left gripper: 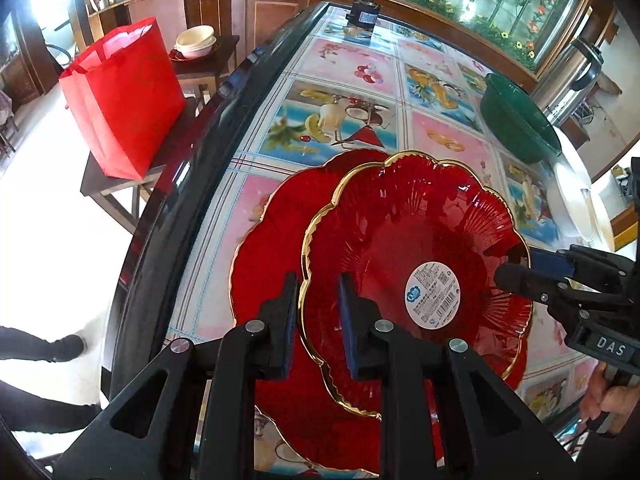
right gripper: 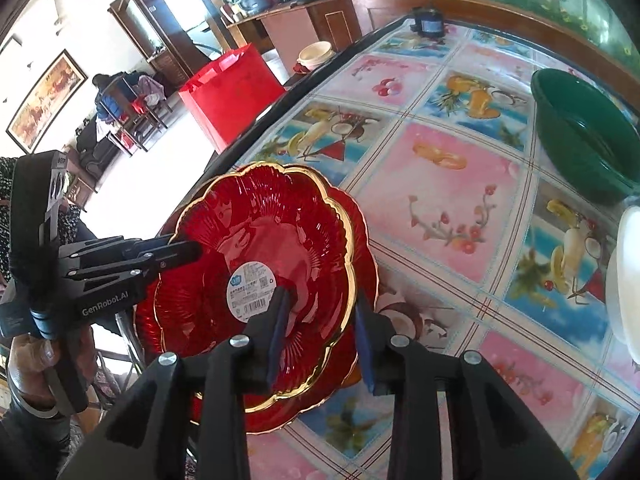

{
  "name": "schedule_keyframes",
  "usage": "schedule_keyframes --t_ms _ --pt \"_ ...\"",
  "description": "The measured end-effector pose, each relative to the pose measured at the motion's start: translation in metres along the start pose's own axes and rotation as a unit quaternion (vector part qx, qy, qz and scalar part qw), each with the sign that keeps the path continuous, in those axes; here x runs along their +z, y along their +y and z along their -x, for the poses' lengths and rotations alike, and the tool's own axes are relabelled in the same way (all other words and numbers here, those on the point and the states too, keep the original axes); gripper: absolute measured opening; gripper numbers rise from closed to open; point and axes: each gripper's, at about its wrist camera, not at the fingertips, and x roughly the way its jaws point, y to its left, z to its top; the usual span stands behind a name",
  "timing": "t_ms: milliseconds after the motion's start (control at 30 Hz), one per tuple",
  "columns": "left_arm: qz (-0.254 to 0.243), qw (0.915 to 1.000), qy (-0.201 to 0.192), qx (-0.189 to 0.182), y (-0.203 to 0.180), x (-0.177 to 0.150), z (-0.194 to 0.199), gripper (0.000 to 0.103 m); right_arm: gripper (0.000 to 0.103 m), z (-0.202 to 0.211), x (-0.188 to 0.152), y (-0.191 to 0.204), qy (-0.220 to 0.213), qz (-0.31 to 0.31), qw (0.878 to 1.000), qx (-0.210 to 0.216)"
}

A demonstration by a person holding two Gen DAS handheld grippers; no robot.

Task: Organize plates and bowls
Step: 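Lower the stickered plate onto the wedding plate and open both tools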

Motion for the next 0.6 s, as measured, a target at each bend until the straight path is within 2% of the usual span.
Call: schedule_keyframes --t_ms 600 --pt "-0.025 0.9993 -0.007 0.028 -0.002 -0.007 -0.007 0.023 0.044 -0.012 -0.004 0.021 0.018 0.054 0.998 -0.039"
